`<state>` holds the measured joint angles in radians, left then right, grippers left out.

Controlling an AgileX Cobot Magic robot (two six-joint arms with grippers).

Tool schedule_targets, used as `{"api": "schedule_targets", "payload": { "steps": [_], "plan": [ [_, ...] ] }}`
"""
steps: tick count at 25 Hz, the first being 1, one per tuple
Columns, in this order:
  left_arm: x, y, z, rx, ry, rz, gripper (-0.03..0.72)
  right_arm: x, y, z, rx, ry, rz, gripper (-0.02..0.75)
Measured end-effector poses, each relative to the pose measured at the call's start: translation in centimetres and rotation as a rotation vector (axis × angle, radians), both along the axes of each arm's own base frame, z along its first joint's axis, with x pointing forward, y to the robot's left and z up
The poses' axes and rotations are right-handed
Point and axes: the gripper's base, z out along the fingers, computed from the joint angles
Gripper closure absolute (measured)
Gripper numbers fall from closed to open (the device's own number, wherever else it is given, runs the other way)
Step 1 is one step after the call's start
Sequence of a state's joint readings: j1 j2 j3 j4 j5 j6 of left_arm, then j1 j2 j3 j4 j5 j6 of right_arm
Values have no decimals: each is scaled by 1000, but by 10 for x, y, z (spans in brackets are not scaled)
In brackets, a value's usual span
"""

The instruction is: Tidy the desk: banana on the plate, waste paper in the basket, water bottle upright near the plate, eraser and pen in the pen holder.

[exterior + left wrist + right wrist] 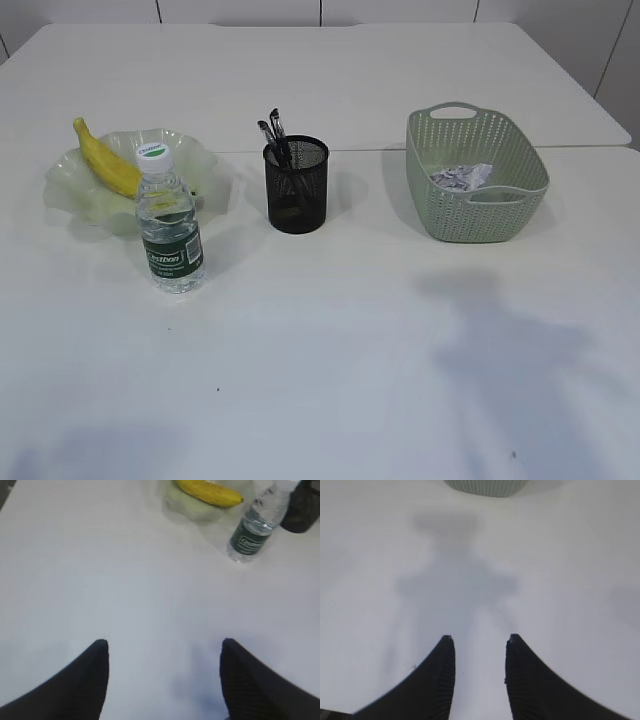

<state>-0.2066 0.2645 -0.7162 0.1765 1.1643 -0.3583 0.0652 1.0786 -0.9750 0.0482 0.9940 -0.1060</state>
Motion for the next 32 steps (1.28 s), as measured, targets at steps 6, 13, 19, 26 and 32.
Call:
{"api": "schedule_targets", "payload": {
  "steps": [6, 13, 19, 26, 32],
  "plan": [
    [-26, 0, -6, -28, -20, -57, 203, -58, -5, 12, 16, -46, -43, 478],
    [-57, 3, -12, -52, -142, -105, 203, -122, -10, 7, 44, -105, -82, 478],
    [-58, -3, -12, -13, -145, -199, 203, -162, -13, 12, 48, -211, -81, 478],
    [-59, -5, -11, 18, -150, -248, 204, -192, -14, 15, 87, -334, -91, 465],
    [-59, -5, -11, 39, -153, -260, 210, -228, -14, 8, 128, -477, -76, 468]
  ]
}}
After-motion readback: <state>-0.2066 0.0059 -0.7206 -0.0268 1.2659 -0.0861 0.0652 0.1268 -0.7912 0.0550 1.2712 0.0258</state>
